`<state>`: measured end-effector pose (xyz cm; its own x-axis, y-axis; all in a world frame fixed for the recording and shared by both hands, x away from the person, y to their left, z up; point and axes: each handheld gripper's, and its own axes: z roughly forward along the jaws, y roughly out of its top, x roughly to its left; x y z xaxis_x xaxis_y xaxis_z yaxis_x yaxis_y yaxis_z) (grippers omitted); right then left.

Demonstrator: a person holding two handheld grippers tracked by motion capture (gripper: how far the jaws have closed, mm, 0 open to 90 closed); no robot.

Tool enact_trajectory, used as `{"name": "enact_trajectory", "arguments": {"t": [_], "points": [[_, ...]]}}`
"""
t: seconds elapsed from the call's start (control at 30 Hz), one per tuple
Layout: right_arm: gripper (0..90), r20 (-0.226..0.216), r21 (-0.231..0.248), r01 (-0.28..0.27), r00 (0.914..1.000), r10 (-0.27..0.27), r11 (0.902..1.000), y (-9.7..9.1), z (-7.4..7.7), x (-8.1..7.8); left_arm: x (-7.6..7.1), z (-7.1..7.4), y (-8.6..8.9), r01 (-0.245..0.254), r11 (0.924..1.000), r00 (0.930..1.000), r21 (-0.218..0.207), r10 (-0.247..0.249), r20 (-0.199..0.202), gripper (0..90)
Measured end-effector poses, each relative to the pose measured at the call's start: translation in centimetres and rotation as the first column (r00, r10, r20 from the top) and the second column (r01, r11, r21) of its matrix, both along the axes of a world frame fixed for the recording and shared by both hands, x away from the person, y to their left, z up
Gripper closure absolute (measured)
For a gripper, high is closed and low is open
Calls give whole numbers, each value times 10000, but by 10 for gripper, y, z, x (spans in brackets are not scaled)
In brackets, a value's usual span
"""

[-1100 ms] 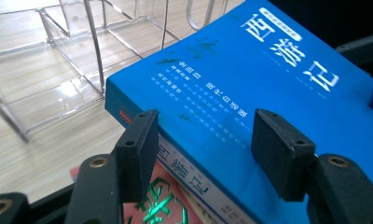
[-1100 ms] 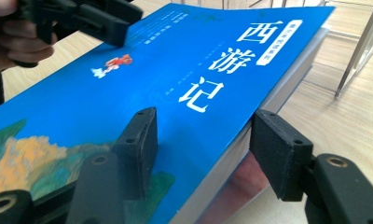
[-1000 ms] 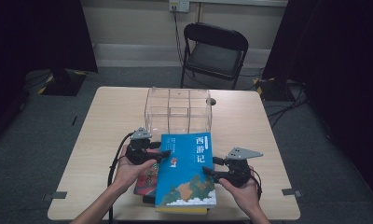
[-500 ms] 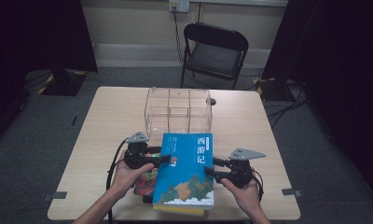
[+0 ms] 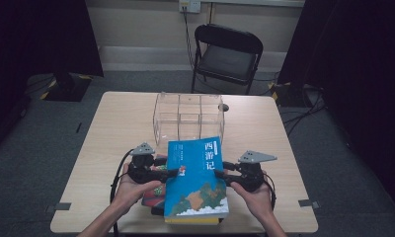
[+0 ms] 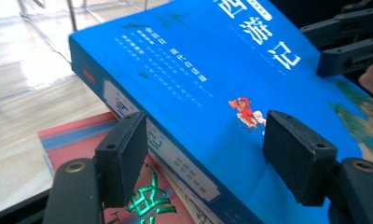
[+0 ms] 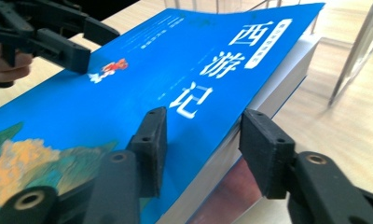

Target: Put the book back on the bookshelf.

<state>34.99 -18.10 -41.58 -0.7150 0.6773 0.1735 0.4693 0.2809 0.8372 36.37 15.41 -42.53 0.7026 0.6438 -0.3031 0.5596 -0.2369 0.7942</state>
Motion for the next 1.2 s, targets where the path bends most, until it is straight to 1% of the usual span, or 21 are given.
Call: {"name": "enact_trajectory", "arguments": {"t": [0.03, 0.1, 0.17, 0.2, 0.23, 0.27, 0.3, 0.37, 0.43, 0.47, 0.53, 0.57, 0.6, 0.63, 0.73, 0.8, 0.9, 0.93, 1.07, 1.17, 1.2], "points": [[539, 85, -67, 57, 9999, -56, 10000, 1, 2, 2, 0, 0, 0, -70, 10000, 10000, -44, 70, 13, 323], [536, 218, -140, 328, 9992, -324, 9994, 1, 8, 8, -1, 1, 2, -226, 9997, 9995, 68, 225, 198, 331], [525, 271, 96, 364, 9990, -366, 9993, 0, 14, 14, -2, 0, 4, -397, 9992, 9990, -83, 399, 213, 372], [516, 307, 219, 488, 9983, -495, 9986, 0, 16, 16, -1, 0, 5, -271, 9996, 9994, -76, 272, 198, 381], [509, 369, 256, 596, 9975, -605, 9979, -1, 17, 18, 1, 0, 6, 79, 9997, 9999, -234, -77, 73, 402], [501, 300, 342, 612, 9976, -622, 9975, 0, 17, 20, 2, 0, 6, 123, 9998, 9999, -164, -123, 21, 404], [479, 234, 420, 622, 9977, -632, 9972, 1, 15, 21, 2, -1, 5, 36, 9998, 10000, -187, -37, -41, 363], [439, 184, 485, 721, 9972, -731, 9962, 2, 11, 20, 3, -2, 4, 246, 9995, 9997, -203, -248, -90, 352], [426, -170, 397, 707, 9974, -701, 9967, 3, 5, 22, 3, -2, 3, 236, 9994, 9994, -269, -242, -251, 318], [411, -239, 426, 748, 9970, -738, 9963, 4, 3, 22, 4, -3, 3, 292, 9993, 9992, -253, -298, -254, 306], [388, -552, 376, 834, 9952, -813, 9958, 4, -3, 22, 3, -3, 3, 263, 9992, 9993, -296, -271, -268, 301], [387, -627, 512, 731, 9956, -698, 9960, 5, -6, 22, 3, -4, 3, 251, 9992, 9993, -302, -259, -277, 301], [383, -832, 701, 684, 9946, -625, 9952, 6, -8, 23, 3, -4, 3, 221, 9992, 9993, -330, -231, -280, 301], [378, -894, 760, 757, 9936, -688, 9942, 6, -9, 23, 2, -4, 2, 184, 9992, 9996, -347, -192, -229, 301], [358, -1008, 891, 972, 9910, -881, 9913, 9, -11, 24, 0, -4, 1, 123, 9996, 9999, -250, -123, -29, 297], [361, -1065, 869, 1012, 9901, -917, 9911, 9, -11, 24, -1, -4, 0, 141, 9997, 9999, -208, -140, 77, 295], [362, -1033, 841, 1092, 9896, -1003, 9905, 10, -10, 24, -1, -4, 1, 150, 9996, 9999, -235, -150, 13, 293], [360, -1014, 864, 1091, 9898, -1002, 9903, 10, -11, 24, -1, -5, 1, 109, 9994, 9999, -328, -109, 6, 293], [363, -1076, 977, 1121, 9890, -1015, 9889, 10, -12, 25, 0, -6, 1, 106, 9994, 9999, -342, -106, 1, 289], [372, -996, 852, 1121, 9896, -1035, 9900, 11, -11, 24, 0, -6, 2, 89, 9990, 9999, -430, -94, -121, 283], [401, -887, 724, 1089, 9908, -1023, 9914, 11, -9, 23, 1, -7, 1, 44, 9988, 9998, -488, -53, -181, 281]]}}
